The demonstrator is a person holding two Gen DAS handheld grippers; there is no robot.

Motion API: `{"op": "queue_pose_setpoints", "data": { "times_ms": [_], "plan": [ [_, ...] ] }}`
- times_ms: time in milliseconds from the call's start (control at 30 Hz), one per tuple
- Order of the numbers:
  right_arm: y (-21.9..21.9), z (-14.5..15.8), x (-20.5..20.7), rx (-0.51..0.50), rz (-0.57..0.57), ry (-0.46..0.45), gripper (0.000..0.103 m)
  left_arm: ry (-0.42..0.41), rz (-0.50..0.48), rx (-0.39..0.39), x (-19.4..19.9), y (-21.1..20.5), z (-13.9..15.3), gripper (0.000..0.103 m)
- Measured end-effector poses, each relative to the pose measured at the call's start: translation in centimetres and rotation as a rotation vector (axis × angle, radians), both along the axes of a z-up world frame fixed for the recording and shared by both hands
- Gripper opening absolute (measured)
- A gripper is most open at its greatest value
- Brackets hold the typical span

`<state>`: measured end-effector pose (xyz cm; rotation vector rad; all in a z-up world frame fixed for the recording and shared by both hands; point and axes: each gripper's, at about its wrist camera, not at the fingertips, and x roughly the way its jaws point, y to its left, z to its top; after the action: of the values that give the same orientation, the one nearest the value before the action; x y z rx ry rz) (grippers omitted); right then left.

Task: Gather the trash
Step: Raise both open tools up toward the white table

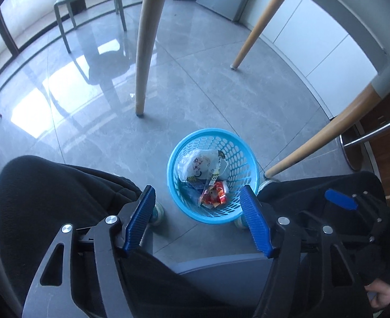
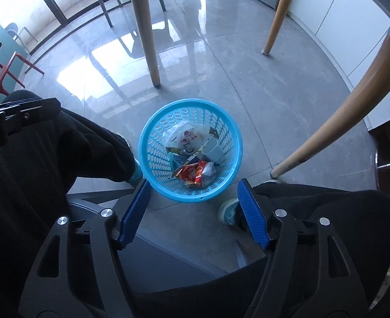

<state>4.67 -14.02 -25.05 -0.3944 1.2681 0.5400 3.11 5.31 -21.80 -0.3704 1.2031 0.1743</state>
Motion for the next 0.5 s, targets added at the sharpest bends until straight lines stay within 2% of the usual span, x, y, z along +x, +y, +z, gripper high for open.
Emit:
{"op": "queue_pose_setpoints", "data": {
  "times_ms": [100, 267, 333, 500],
  "plan": [
    [-0.7, 1.9, -1.4, 0.001, 0.015, -0.037, 0.068, -0.026, -0.023, 0.021, -0.9, -0.4, 1.2, 0.070],
    [-2.3, 6.3, -3.3, 0.069, 0.006, -0.109, 0.071, -0.090, -0.053, 0.059, -2.3, -1.3, 3.9, 0.075],
    [-2.7, 7.9, -4.0, 0.096, 0.010, -0.129, 0.075, -0.131, -0.070, 0.080, -2.8, -1.7, 5.4, 0.077],
    [-3.4, 11.6, -4.8, 0.161, -0.013, -0.201, 0.076, -0.259, -0.098, 0.155, -4.0, -2.6, 9.0, 0.085]
  ]
}}
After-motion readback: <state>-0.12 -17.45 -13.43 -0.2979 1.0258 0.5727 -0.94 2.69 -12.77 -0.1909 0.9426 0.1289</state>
